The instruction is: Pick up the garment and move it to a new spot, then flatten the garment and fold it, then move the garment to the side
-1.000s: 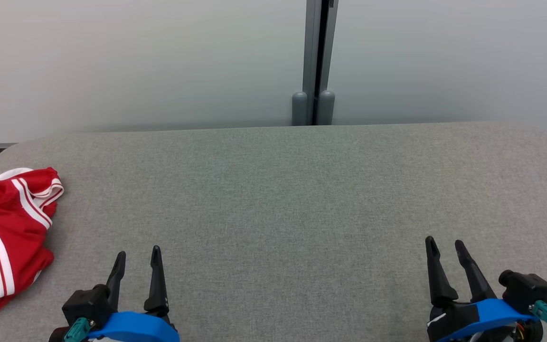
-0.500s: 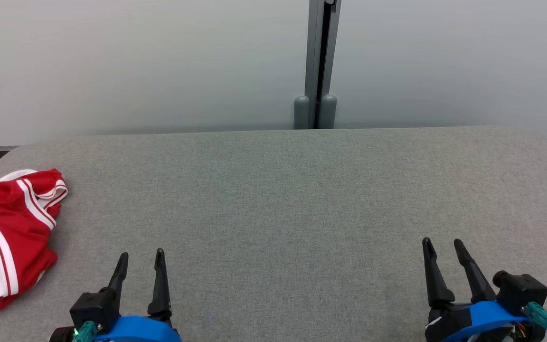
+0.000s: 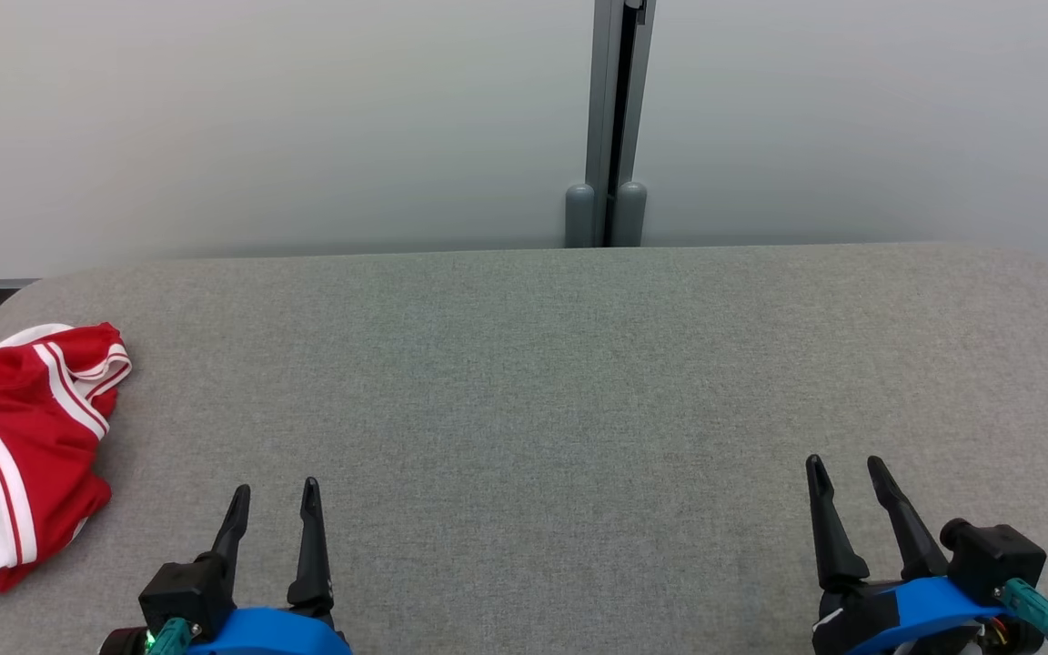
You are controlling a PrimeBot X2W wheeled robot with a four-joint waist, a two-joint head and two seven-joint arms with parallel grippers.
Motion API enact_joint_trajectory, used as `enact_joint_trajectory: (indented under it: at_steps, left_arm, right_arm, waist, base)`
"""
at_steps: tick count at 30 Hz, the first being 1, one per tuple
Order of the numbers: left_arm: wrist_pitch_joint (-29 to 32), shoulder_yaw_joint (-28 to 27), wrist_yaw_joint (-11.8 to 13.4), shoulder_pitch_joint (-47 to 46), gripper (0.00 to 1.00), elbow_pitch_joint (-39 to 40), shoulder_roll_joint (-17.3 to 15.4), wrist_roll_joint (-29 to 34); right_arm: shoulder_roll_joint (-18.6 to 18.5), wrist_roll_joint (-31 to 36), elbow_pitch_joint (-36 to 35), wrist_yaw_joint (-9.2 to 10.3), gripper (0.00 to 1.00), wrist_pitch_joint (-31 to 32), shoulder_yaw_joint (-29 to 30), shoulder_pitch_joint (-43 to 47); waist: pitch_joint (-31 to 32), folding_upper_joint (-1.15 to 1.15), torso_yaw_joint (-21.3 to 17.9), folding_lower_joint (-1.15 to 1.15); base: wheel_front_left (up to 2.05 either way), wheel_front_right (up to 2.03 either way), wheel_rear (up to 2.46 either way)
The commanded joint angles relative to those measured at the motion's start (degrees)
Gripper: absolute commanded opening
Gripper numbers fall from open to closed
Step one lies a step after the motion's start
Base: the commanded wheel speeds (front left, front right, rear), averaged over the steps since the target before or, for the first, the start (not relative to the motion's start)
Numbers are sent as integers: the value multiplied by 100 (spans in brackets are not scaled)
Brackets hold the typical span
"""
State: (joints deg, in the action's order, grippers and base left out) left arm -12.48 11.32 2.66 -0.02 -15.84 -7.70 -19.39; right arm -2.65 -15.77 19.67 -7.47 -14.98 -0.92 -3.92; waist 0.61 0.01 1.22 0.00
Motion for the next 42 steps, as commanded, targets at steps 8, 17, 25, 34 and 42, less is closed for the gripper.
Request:
enact_joint_trajectory:
  at_steps: [8, 17, 25, 34, 42]
  left_arm:
    - [-19, 27, 37, 18, 100, 50, -46, -23]
    - [-51, 71, 66, -59, 100, 62, -76, -8]
    - [-71, 52, 142, -31, 100, 159, -150, 32]
    - [-32, 60, 225, 69, 100, 274, -235, 37]
    - [4, 94, 291, 127, 100, 369, -250, 5]
  right_arm:
    - [-39, 30, -30, -4, 100, -29, 49, 45]
    - [-38, 54, -46, -4, 100, -26, 95, 58]
    - [-39, -15, -42, -4, 100, -25, 26, 56]
    - [-38, -44, -16, -4, 100, -25, -43, -5]
    - [-38, -9, 10, -4, 100, -26, -60, -10]
  waist:
    - [-8, -1, 90, 0]
    - [-34, -1, 779, 0]
    - [-38, -1, 1603, 0]
    - [-98, -1, 2373, 0]
    - [-99, -1, 2624, 0]
  base:
    - [0, 0, 0]
    - [0, 0, 0]
    - [0, 0, 0]
    - [0, 0, 0]
    - [0, 0, 0]
